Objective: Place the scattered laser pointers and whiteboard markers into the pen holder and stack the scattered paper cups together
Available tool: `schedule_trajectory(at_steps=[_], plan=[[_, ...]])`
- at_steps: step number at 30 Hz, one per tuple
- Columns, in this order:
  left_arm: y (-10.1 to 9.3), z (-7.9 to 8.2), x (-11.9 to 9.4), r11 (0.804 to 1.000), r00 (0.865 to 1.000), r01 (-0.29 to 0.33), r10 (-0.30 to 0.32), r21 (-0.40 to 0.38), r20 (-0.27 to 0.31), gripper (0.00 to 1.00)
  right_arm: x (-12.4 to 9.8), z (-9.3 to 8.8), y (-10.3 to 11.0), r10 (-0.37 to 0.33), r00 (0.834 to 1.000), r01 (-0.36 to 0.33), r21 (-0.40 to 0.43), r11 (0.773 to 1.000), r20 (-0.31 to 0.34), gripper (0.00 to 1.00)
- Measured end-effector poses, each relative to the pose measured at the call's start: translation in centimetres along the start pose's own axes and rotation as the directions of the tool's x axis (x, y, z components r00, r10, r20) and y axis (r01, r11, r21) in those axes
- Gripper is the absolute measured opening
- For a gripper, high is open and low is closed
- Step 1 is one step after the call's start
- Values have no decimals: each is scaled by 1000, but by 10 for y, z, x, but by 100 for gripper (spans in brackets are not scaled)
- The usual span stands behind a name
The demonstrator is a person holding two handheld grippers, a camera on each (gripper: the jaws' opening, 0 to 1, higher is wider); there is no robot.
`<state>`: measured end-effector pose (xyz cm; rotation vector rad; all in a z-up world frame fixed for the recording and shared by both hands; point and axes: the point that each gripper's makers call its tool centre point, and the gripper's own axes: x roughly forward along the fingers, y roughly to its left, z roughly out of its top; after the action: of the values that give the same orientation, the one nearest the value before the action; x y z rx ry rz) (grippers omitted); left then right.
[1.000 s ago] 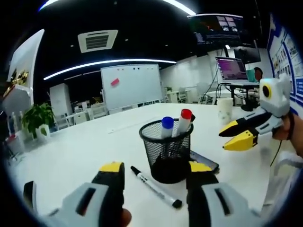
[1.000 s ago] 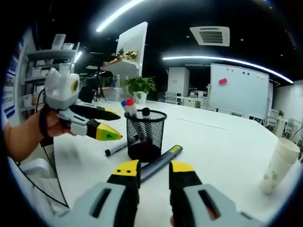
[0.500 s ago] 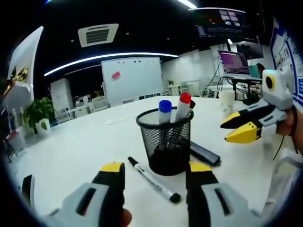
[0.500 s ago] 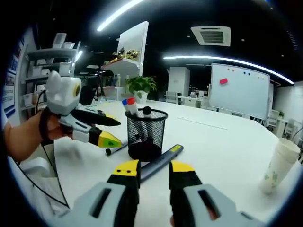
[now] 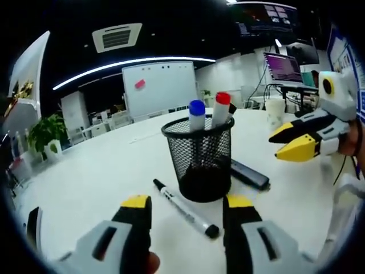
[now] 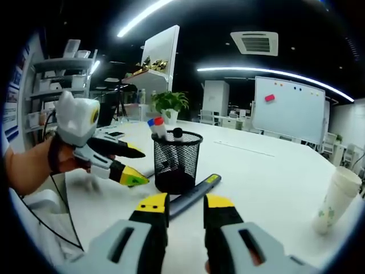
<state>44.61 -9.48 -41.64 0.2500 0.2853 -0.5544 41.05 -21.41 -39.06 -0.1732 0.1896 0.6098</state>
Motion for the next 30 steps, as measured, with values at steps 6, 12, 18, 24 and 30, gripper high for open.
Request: schedule_trajectory(at_steps=[6,12,18,24,30], plan=[[-3,1,0,1000,1000,12,-12,-8,5,51,0,1,-2,-4,1000,4,1,1000,2,24],[-4,-3,1,1000,1000,11,-11,-8,-3,50,1,0,-3,-5,1000,5,-2,1000,-3,24],[-4,-6,0,1000,1000,10,-10,-29,-5,48,0,0,-4,-16,1000,16,-1,1000,-4,24],[-4,-7,1,999,1000,11,-12,-41,-10,45,0,2,-8,-32,999,32,-5,999,-5,23],[-3,-10,1,1000,1000,-1,1,-27,-22,43,-2,4,-11,-40,999,40,-5,999,-6,23]])
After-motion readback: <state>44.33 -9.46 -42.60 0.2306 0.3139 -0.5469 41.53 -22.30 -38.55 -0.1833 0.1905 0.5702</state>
